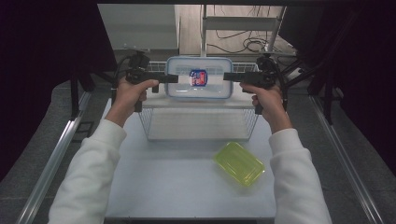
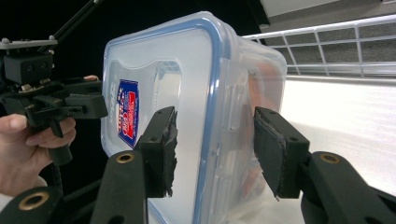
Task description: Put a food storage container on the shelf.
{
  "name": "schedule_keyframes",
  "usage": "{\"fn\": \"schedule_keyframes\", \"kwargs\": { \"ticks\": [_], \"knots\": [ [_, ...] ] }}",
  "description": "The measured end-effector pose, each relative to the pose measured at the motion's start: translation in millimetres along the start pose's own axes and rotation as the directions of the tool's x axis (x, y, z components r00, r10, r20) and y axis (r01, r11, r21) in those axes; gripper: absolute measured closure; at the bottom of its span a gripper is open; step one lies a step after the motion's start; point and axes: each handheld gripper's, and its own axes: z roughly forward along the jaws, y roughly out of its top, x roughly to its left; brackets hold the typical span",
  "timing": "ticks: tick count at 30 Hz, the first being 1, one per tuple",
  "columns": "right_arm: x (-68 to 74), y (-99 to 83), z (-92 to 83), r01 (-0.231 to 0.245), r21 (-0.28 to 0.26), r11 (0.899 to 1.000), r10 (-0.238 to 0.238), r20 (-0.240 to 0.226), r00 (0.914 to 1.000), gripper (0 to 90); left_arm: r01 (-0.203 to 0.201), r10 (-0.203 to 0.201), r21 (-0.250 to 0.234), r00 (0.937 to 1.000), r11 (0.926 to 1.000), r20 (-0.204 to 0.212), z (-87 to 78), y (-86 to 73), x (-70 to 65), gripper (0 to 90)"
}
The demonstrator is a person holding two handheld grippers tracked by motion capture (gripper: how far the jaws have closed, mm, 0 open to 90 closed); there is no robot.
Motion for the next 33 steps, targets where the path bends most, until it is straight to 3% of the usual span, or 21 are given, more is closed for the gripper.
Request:
{"fn": "schedule_keyframes", "kwargs": {
  "ticks": [4, 8, 10, 12, 14, 17, 20, 25, 27, 30, 33],
  "knots": [
    [-2.7, -0.9, 2.7, -0.029, -0.021, 0.999, 0.029, 0.007, 0.9995, 49.4, 0.003, -0.003, 0.010, 0.9999, 0.9999, -0.016, 6.0, 2.5, 1.1, 31.2],
    [-1.5, -2.3, 6.9, -0.050, -0.046, 0.998, 0.053, 0.062, 0.9967, 48.0, 0.022, -0.021, 0.028, 0.9994, 0.9994, -0.027, 12.4, 3.2, 1.6, 23.2],
    [-0.4, -4.4, 9.2, -0.072, -0.071, 0.995, 0.077, 0.072, 0.9944, 46.2, 0.048, -0.047, 0.038, 0.9986, 0.9981, -0.027, 16.3, 2.5, 3.8, 17.2],
    [0.9, -6.8, 10.1, -0.094, -0.088, 0.992, 0.101, 0.069, 0.9926, 46.8, 0.054, -0.051, 0.041, 0.9966, 0.9977, -0.065, 19.2, 2.3, 6.6, 7.3],
    [2.5, -8.8, 10.8, -0.083, -0.083, 0.993, 0.090, 0.074, 0.9933, 47.1, 0.052, -0.051, 0.014, 0.9956, 0.9985, -0.079, 17.5, 1.9, 7.9, 8.3],
    [3.8, -11.2, 9.4, -0.085, -0.082, 0.993, 0.091, 0.076, 0.9929, 47.5, 0.049, -0.048, 0.013, 0.9948, 0.9987, -0.090, 17.0, 2.4, 7.6, 8.4],
    [4.7, -12.2, 5.1, -0.083, -0.094, 0.992, 0.090, 0.076, 0.9930, 47.5, 0.025, -0.025, 0.000, 0.9907, 0.9997, -0.133, 12.8, 2.4, 3.4, 10.1],
    [7.1, -14.3, -5.1, -0.062, -0.099, 0.993, 0.069, 0.073, 0.9949, 47.1, 0.004, -0.013, -0.070, 0.9902, 0.9976, -0.139, -8.8, 0.7, -6.3, 17.8],
    [7.8, -16.9, -9.9, -0.059, -0.101, 0.993, 0.066, 0.066, 0.9956, 46.6, 0.002, -0.014, -0.099, 0.9927, 0.9951, -0.120, -19.8, -3.1, -10.9, 25.0],
    [7.5, -22.5, -16.5, -0.047, -0.099, 0.994, 0.053, 0.059, 0.9968, 46.7, -0.009, 0.003, -0.093, 0.9983, 0.9956, -0.059, -32.4, -12.9, -17.1, 49.6],
    [7.1, -28.1, -23.1, -0.040, -0.094, 0.995, 0.045, 0.056, 0.9974, 46.2, -0.042, 0.041, -0.048, 0.9989, 0.9980, -0.022, -35.9, -27.8, -24.6, 72.3]
  ]
}}
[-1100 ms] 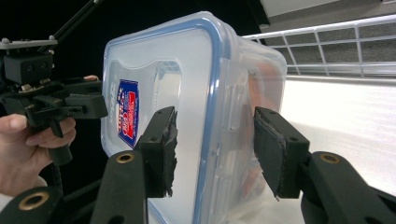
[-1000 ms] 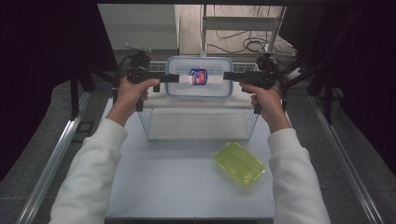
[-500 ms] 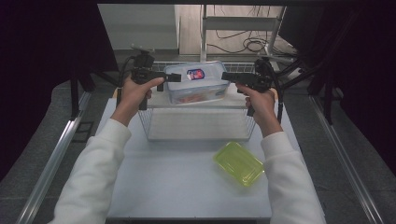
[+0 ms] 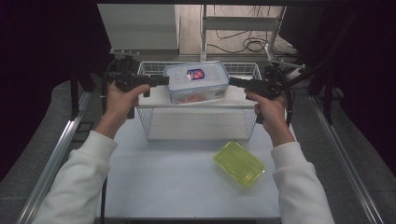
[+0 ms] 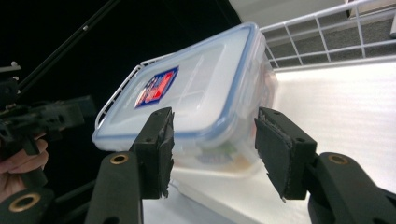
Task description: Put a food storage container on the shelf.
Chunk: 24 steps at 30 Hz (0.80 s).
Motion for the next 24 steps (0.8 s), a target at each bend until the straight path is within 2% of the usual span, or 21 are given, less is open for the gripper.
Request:
{"fn": "schedule_keyframes", "kwargs": {
  "ticks": [2, 4, 6, 9, 14, 18, 20, 24],
  "knots": [
    [-0.4, -3.3, -4.8, 0.007, -0.001, 1.000, -0.007, 0.001, 1.0000, 46.2, -0.016, 0.015, 0.031, 0.9989, 0.9994, 0.044, 0.9, -12.2, -5.3, 82.6],
    [-0.3, -6.9, -9.4, 0.015, 0.003, 1.000, -0.015, -0.003, 0.9999, 46.1, -0.043, 0.038, 0.060, 0.9966, 0.9973, 0.073, 4.3, -22.2, -10.7, 88.4],
    [0.2, -10.9, -13.3, 0.029, 0.012, 0.999, -0.029, 0.000, 0.9996, 45.6, -0.066, 0.058, 0.083, 0.9942, 0.9944, 0.090, 9.3, -29.4, -15.1, 90.0],
    [0.7, -17.4, -17.4, 0.044, 0.018, 0.999, -0.044, -0.005, 0.9990, 45.3, -0.089, 0.078, 0.116, 0.9929, 0.9893, 0.089, 20.7, -36.8, -18.7, 90.0],
    [0.2, -28.1, -19.1, 0.067, 0.044, 0.997, -0.067, -0.003, 0.9978, 44.5, -0.074, 0.067, 0.123, 0.9960, 0.9897, 0.058, 34.5, -38.5, -14.4, 90.0],
    [-1.0, -34.9, -19.6, 0.083, 0.063, 0.995, -0.083, -0.003, 0.9965, 43.4, -0.039, 0.035, 0.114, 0.9988, 0.9927, 0.033, 38.5, -37.0, -4.5, 90.0],
    [-1.5, -37.8, -19.8, 0.090, 0.068, 0.994, -0.090, -0.004, 0.9959, 43.2, -0.025, 0.020, 0.108, 0.9988, 0.9938, 0.044, 39.1, -36.4, -0.5, 90.0],
    [-3.9, -42.9, -21.1, 0.095, 0.075, 0.993, -0.095, -0.009, 0.9955, 43.1, -0.020, 0.017, 0.099, 0.9994, 0.9948, 0.031, 40.0, -34.8, 1.6, 90.0]
  ]
}}
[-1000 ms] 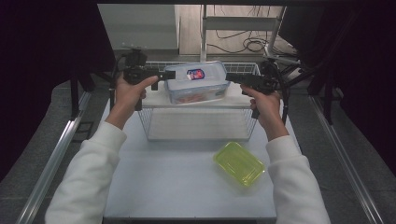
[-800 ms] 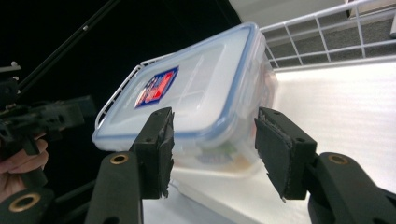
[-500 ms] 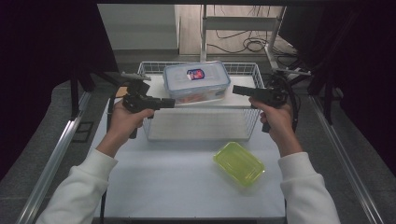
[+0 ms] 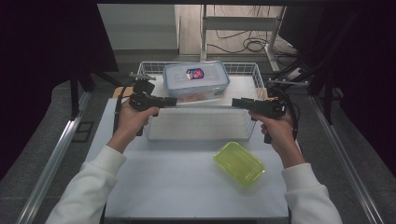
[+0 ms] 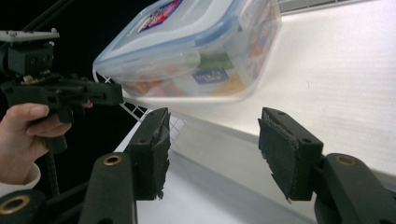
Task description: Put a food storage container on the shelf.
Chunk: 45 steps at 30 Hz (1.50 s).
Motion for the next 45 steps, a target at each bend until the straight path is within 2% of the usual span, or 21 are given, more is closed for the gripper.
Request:
{"fn": "schedule_keyframes", "kwargs": {
  "ticks": [11, 14, 17, 22, 25, 28, 30, 32, 34, 37, 45],
  "knots": [
    [-0.8, -9.1, -0.7, 0.003, 0.004, 1.000, -0.003, -0.014, 0.9999, 42.7, 0.021, -0.021, -0.001, 0.9997, 0.9998, -0.013, 3.9, 5.1, 8.4, 90.0],
    [-1.2, -10.4, -1.2, 0.004, 0.006, 1.000, -0.003, -0.017, 0.9998, 42.7, 0.013, -0.013, 0.005, 0.9998, 0.9999, -0.018, 4.1, 4.5, 9.2, 90.0],
    [-0.6, -12.3, -1.1, 0.009, 0.010, 1.000, -0.008, -0.021, 0.9997, 42.5, 0.009, -0.009, 0.003, 0.9999, 1.0000, -0.012, 1.7, 2.8, 7.3, 90.0],
    [2.7, -17.4, -5.2, 0.029, 0.009, 1.000, -0.029, -0.037, 0.9989, 42.1, -0.011, 0.011, -0.010, 0.9999, 0.9999, 0.003, -13.7, -8.4, -2.7, 87.7],
    [4.5, -21.7, -7.8, 0.040, 0.010, 0.999, -0.039, -0.043, 0.9983, 42.2, -0.011, 0.011, -0.014, 0.9999, 0.9998, 0.009, -22.7, -20.8, -11.0, 77.8],
    [6.3, -27.0, -9.3, 0.057, 0.018, 0.998, -0.057, -0.043, 0.9975, 42.5, -0.022, 0.022, -0.010, 0.9997, 0.9997, -0.005, -29.7, -35.1, -19.4, 58.2],
    [7.7, -31.0, -9.9, 0.073, 0.032, 0.997, -0.072, -0.035, 0.9968, 42.5, -0.015, 0.015, -0.011, 0.9999, 0.9998, 0.007, -33.7, -44.6, -23.6, 49.1],
    [9.4, -35.3, -11.0, 0.093, 0.044, 0.995, -0.092, -0.027, 0.9954, 42.5, -0.023, 0.023, 0.004, 0.9997, 0.9997, -0.004, -37.5, -53.7, -26.2, 43.3],
    [10.1, -40.0, -12.2, 0.106, 0.054, 0.993, -0.105, -0.021, 0.9943, 42.5, -0.031, 0.031, 0.015, 0.9995, 0.9994, 0.001, -40.3, -63.1, -27.9, 40.4],
    [9.0, -48.3, -13.6, 0.121, 0.070, 0.990, -0.120, -0.018, 0.9926, 42.5, -0.020, 0.020, 0.027, 0.9995, 0.9994, 0.023, -42.9, -77.3, -27.6, 37.1],
    [1.1, -73.1, -11.7, 0.131, 0.113, 0.985, -0.131, -0.007, 0.9914, 42.6, -0.025, 0.025, 0.057, 0.9997, 0.9981, -0.006, -45.1, -108.4, -19.3, 31.0]
  ]
}}
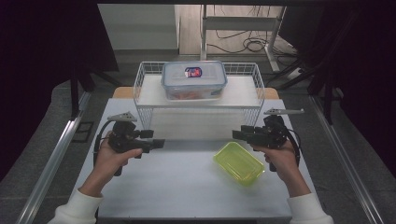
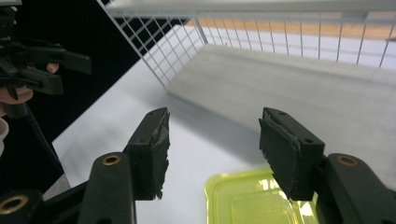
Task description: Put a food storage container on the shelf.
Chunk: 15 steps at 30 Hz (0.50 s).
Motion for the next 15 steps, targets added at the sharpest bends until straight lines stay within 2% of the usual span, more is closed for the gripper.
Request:
{"fn": "schedule_keyframes", "kwargs": {
  "ticks": [6, 9, 15],
  "knots": [
    [-3.3, -16.6, 4.6, 0.004, 0.026, 1.000, -0.004, 0.013, 0.9999, 42.9, -0.006, 0.006, 0.014, 0.9999, 0.9999, -0.014, 1.0, -18.4, 3.6, 28.0],
    [-4.1, -23.9, 6.0, 0.011, 0.042, 0.999, -0.013, 0.041, 0.9991, 43.2, -0.006, 0.006, 0.025, 0.9999, 0.9997, -0.012, 2.7, -26.4, 5.8, 27.3],
    [-7.4, -35.7, 7.1, 0.016, 0.048, 0.999, -0.018, 0.058, 0.9982, 44.1, -0.002, 0.003, 0.034, 0.9999, 0.9994, -0.011, 5.6, -37.6, 9.2, 25.9]
  ]
}}
